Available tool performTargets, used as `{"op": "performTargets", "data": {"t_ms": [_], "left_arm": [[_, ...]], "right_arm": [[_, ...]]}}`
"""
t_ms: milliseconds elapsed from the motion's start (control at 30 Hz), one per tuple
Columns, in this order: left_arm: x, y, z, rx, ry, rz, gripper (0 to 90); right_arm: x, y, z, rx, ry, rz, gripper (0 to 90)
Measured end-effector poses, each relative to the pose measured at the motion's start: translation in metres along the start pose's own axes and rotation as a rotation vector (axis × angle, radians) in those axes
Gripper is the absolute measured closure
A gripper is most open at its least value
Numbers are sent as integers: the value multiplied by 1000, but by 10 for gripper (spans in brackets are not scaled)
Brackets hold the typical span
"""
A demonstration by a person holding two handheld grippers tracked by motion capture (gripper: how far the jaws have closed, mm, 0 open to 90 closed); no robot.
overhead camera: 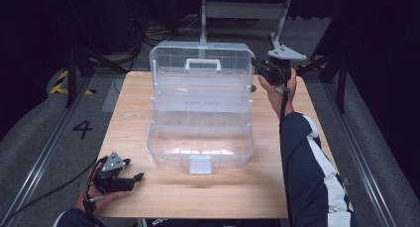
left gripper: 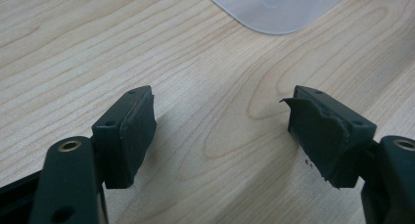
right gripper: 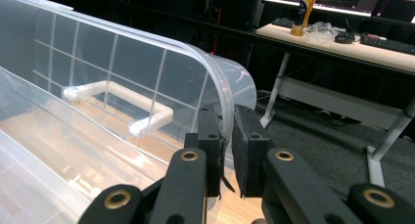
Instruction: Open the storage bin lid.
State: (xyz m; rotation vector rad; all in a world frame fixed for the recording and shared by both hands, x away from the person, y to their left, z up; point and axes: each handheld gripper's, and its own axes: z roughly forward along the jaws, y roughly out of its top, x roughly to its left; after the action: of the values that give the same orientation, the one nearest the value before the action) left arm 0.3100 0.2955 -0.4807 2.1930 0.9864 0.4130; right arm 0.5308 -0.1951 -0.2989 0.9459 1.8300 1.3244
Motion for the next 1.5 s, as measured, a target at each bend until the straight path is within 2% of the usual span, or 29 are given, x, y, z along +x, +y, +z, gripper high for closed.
{"op": "performTargets", "data": {"t_ms": [500,1100,1500], "left_arm": [[-1,0,0,1,-6,-3,251],[-1,0,1,-1,-12,-9,249],[-1,0,0,7,-13,-6,248]], "right_arm": [[-7,0,20,38,-18,32,833],[-15,-4,45,81,-41,49,832],[-22,-8,63,120,-34,61,826]]}}
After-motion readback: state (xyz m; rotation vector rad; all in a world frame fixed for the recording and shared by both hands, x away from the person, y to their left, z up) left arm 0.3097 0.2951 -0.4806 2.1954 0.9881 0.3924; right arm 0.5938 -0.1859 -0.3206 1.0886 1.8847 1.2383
